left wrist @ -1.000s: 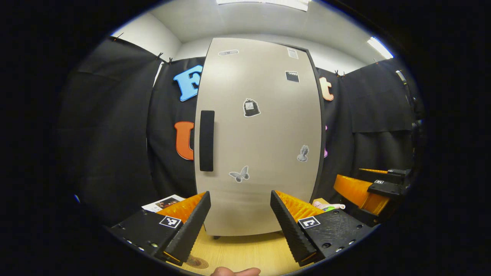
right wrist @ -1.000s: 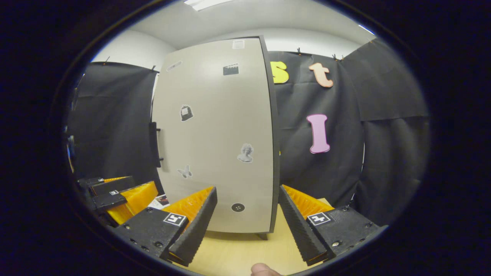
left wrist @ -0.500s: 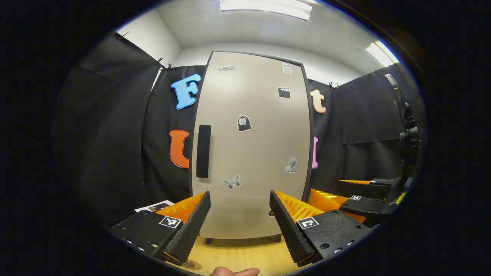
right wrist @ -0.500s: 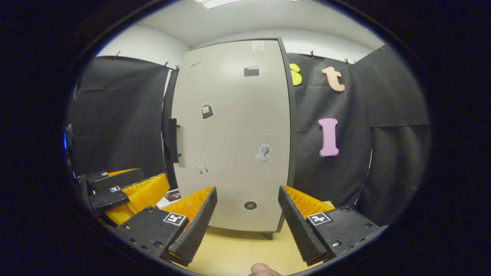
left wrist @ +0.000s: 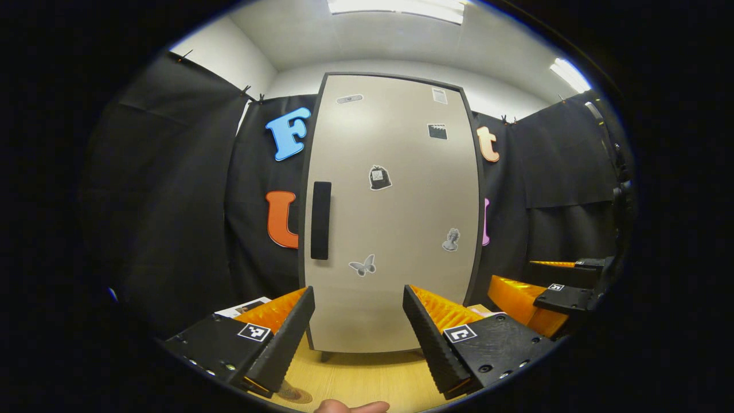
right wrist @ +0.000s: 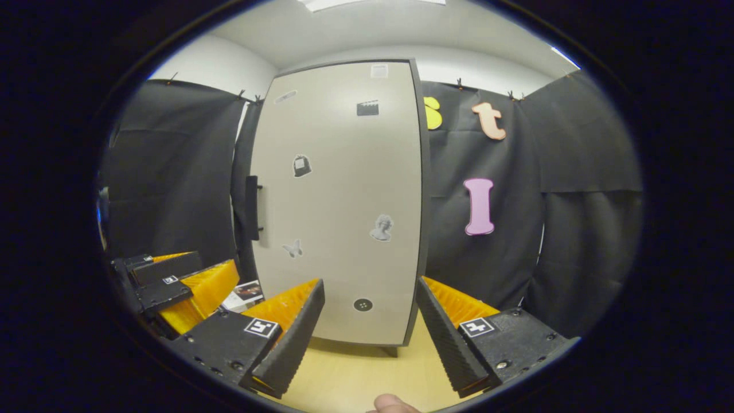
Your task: Open the cabinet door with the right hand, grasp the bottle in the cabinet with the left hand and place it on the coaster, then close the cabinet door with the right hand.
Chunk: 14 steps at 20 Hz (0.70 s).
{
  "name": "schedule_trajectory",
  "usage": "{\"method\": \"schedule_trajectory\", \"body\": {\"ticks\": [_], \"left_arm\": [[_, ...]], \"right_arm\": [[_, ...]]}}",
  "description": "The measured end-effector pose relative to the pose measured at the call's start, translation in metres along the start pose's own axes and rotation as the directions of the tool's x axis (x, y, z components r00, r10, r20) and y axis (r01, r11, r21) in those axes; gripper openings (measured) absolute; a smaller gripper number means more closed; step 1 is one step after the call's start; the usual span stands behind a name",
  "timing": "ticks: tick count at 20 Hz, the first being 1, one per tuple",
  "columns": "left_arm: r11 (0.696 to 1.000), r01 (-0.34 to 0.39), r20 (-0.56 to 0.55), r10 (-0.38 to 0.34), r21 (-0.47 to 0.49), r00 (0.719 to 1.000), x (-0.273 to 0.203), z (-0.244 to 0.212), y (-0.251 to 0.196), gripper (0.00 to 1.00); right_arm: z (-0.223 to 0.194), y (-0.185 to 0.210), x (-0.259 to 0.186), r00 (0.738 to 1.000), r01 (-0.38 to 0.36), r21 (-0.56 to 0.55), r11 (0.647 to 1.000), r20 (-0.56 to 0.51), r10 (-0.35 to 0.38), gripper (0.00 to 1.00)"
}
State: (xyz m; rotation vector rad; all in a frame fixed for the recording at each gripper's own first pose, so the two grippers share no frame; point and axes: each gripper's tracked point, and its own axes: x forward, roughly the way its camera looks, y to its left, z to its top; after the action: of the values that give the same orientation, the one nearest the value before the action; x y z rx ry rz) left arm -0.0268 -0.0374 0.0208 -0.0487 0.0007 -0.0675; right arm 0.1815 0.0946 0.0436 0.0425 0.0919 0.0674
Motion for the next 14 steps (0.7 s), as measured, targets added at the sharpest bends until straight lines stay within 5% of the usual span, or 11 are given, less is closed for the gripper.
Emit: {"method": "schedule_trajectory", "body": {"ticks": [14], "left_arm": [[1.0, -0.018, 0.004, 0.018, 0.0, 1.0, 0.006, 0.002, -0.009, 0.94]], "right_arm": [[-0.003, 0.001, -0.003, 1.0, -0.01, -0.017, 1.0, -0.003, 0.01, 0.98]]}}
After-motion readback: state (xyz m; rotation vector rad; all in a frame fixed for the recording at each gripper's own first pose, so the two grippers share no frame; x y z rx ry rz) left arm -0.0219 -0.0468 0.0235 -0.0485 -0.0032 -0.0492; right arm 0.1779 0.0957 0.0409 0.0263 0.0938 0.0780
